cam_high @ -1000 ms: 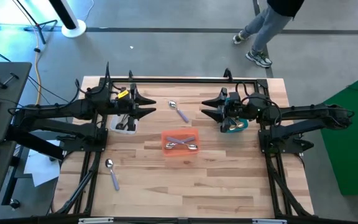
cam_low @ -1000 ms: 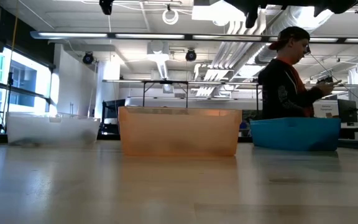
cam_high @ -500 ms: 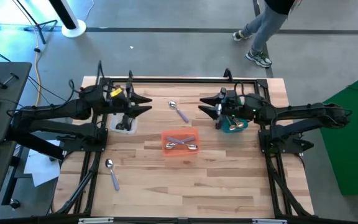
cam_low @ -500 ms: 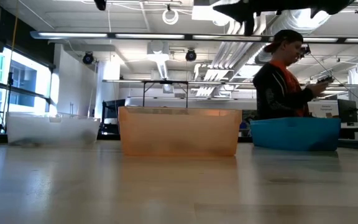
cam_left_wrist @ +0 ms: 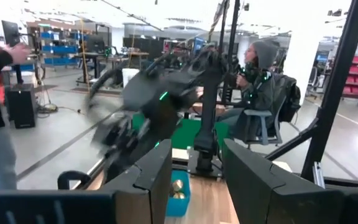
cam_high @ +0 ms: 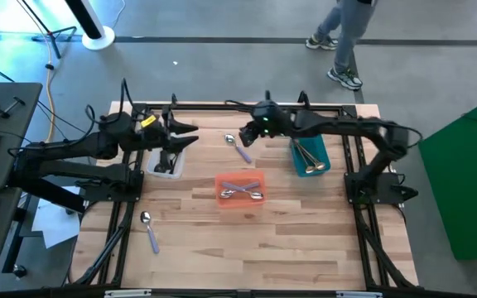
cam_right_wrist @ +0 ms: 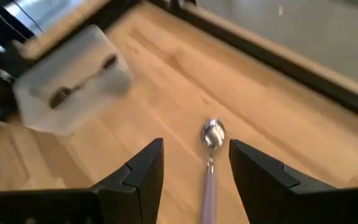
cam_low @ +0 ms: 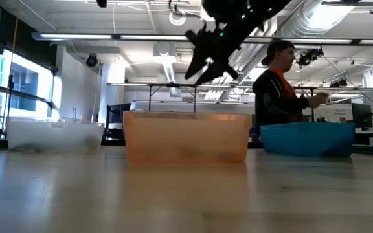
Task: Sort silverware by color (type)
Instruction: Put the top violet spoon into the orange bin
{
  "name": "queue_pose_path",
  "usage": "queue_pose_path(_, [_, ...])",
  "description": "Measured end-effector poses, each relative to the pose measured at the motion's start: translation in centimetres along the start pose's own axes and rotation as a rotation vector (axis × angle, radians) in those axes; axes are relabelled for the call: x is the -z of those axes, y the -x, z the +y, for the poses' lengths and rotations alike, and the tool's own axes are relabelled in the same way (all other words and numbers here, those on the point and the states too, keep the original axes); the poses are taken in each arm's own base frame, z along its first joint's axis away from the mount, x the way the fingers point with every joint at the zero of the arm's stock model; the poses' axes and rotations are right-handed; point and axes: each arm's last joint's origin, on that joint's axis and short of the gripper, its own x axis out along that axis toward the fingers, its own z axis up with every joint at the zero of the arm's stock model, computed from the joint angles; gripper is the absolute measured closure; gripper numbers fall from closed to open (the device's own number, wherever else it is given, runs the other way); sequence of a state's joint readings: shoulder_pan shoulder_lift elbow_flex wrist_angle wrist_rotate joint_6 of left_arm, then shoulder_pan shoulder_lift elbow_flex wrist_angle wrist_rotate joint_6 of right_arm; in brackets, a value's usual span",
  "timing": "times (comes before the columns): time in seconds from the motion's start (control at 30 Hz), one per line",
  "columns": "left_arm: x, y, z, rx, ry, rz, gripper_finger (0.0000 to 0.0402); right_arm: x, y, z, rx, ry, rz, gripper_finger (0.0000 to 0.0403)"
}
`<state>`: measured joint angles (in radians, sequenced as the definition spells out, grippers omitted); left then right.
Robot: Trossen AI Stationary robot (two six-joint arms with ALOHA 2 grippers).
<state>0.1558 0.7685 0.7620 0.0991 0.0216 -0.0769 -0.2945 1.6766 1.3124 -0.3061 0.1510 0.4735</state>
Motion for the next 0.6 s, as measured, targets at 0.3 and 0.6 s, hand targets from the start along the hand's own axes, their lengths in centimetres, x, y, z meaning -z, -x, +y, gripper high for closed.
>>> queue_pose_path(0.3, [-0.2,0.0,0.0,0.002,-0.002,-0.021,0.0271,1.4,-7.0,-0.5,-0.033,-0.082,0.226,0.0236])
queue_pose_path(0.6, [-0.2,0.0,0.0,0.002,-0.001,-0.023,0.0271,5.1,-12.2,-1.7,0.089,-0.145,0.331,0.0236])
